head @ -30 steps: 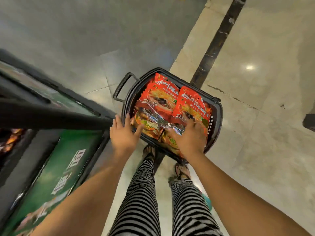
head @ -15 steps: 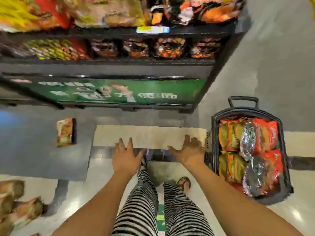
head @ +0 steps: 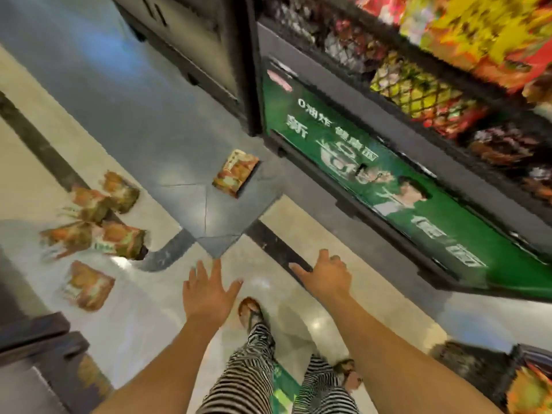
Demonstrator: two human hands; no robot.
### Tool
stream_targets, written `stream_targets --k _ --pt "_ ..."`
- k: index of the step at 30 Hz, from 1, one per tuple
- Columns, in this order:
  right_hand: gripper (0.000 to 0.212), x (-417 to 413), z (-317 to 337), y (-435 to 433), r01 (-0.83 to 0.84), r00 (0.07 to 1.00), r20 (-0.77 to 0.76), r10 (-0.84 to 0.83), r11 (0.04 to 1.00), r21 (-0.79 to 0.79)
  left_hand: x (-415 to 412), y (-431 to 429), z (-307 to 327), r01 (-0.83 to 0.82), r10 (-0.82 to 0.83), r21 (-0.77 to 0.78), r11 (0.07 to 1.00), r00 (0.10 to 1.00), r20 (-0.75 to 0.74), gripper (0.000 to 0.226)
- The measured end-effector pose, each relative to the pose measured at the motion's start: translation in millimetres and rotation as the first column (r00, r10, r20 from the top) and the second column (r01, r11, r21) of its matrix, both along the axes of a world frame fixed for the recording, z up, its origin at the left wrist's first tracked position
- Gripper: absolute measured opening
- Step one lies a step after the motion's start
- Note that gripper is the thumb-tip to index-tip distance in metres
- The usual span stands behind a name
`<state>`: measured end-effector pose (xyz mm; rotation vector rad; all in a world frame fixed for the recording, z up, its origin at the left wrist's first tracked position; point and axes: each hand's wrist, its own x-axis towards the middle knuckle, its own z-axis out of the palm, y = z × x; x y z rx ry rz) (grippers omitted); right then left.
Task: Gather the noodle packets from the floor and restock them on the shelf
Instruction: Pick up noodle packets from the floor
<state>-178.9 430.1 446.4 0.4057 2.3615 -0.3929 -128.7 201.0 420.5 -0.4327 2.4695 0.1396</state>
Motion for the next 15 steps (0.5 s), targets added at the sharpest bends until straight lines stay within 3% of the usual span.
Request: stream_targets --k 6,10,15 --pt "0.079 -67 -17 -110 -0.064 0.996 0.052 0.066 0.997 -0.038 -33 -112 -9 -0.162 0.162 -0.036 0.986 0.987 -0.01 0.082" --pt "0.09 -110 -35 -149 -0.06 0.994 0.087 0.061 0.998 -0.023 -63 -156 -22 -0.237 0.237 -0.031 0.971 0.971 0.009 0.086" --pt "0.09 -183 -61 -188 -0.026 0.99 0.139 0.024 1.0 0.009 -110 -196 -41 -0.332 0.333 -0.028 0.943 0.941 0.056 0.098"
